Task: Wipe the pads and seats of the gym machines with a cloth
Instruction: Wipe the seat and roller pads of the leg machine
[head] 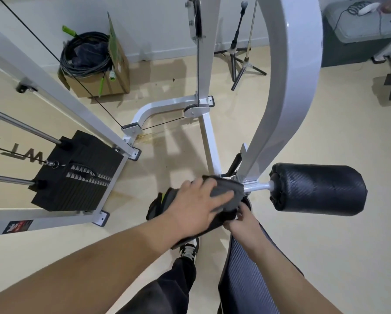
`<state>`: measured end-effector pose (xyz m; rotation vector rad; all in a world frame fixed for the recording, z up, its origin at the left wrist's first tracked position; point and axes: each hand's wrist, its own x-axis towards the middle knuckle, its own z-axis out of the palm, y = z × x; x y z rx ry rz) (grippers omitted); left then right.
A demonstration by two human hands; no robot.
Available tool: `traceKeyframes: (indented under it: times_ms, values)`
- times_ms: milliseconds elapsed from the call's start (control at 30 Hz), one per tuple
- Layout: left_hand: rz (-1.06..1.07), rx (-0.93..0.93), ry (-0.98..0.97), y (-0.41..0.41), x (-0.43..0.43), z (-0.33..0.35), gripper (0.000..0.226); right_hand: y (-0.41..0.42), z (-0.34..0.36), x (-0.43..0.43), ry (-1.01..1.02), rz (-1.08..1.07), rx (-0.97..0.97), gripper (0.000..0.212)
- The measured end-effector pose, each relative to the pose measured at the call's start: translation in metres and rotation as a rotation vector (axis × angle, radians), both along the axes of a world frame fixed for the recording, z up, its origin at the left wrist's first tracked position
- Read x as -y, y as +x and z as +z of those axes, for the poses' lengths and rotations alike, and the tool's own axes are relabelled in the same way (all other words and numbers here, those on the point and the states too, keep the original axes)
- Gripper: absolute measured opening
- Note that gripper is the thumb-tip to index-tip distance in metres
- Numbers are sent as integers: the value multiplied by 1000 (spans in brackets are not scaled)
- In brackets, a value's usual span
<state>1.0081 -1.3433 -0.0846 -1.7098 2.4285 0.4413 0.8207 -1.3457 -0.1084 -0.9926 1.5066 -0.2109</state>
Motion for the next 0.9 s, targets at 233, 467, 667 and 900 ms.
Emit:
traceKeyframes:
  times_ms: [233, 467, 667, 900]
  values:
    - [292, -13, 90, 37, -7, -4, 49, 15, 9, 11, -62, -33, 11, 64]
    - [788, -133, 294, 124, -57, 9, 39, 13, 9, 21, 5, -21, 35, 49]
    - [617, -276, 124, 47, 20, 33, 57, 28, 14, 35, -3, -31, 8, 89]
    - [202, -36, 57, 41, -36, 6, 64, 14, 15, 4, -72, -35, 54, 46]
